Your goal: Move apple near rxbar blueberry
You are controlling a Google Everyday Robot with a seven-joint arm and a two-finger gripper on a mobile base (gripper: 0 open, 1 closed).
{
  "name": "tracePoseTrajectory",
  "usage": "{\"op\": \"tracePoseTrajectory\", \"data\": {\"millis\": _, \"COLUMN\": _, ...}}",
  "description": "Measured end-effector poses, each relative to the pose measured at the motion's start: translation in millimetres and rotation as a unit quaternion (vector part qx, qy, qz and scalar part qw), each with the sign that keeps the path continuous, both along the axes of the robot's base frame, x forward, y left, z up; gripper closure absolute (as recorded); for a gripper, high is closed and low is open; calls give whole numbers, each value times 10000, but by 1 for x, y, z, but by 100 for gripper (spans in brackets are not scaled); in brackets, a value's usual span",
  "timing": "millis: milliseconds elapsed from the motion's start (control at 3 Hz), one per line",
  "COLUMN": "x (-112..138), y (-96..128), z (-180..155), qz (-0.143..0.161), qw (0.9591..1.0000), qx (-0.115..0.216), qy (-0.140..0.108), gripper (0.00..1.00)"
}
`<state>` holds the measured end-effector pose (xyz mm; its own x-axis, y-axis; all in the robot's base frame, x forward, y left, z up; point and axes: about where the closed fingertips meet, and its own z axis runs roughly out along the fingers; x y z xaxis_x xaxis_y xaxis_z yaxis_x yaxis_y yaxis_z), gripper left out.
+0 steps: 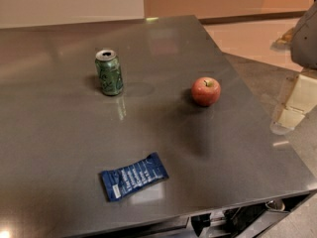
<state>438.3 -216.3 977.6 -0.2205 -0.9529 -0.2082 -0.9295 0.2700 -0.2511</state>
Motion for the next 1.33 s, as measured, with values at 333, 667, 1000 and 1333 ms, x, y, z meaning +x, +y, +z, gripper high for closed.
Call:
{"op": "tracePoseTrajectory", "data": {"millis": 333, "x": 0, "y": 0, "z": 0, "qz": 0, "qw": 10000, "qx": 0, "qy": -1, "gripper": 0}}
{"op": "tracePoseTrajectory", "data": {"millis": 667, "x": 13, "y": -2, "z": -1, "qz": -30, "qw": 9999, "qx": 114, "qy": 67, "gripper": 0}}
{"op": "tracePoseTrajectory", "data": {"millis": 1000, "x": 41, "y": -1, "z": -11, "qz": 4, "qw": 9995, "qx": 296, "qy": 106, "gripper": 0}}
{"op": "tracePoseTrajectory", "data": {"millis": 1333, "x": 70, "y": 4, "z": -29, "qz": 66, "qw": 9983, "qx": 558, "qy": 161, "gripper": 0}}
